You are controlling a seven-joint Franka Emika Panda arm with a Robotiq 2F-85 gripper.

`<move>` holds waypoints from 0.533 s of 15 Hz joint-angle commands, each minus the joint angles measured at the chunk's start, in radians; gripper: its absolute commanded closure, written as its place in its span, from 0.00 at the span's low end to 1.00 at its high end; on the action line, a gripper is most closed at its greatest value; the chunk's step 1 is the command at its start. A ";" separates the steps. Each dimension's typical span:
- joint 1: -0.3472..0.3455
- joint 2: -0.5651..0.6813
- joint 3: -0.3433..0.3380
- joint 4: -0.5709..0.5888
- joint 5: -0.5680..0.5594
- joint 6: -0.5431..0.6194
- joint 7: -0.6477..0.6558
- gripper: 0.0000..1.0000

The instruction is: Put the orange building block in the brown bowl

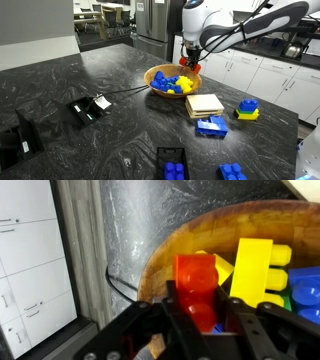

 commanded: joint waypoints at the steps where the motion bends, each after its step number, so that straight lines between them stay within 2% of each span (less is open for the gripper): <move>1: 0.049 0.099 -0.020 0.131 -0.032 -0.088 -0.071 0.39; 3: 0.066 0.111 -0.022 0.148 -0.020 -0.092 -0.099 0.27; 6: 0.087 0.071 -0.018 0.114 -0.011 -0.080 -0.105 0.04; 8: 0.100 0.024 -0.010 0.063 0.007 -0.066 -0.093 0.00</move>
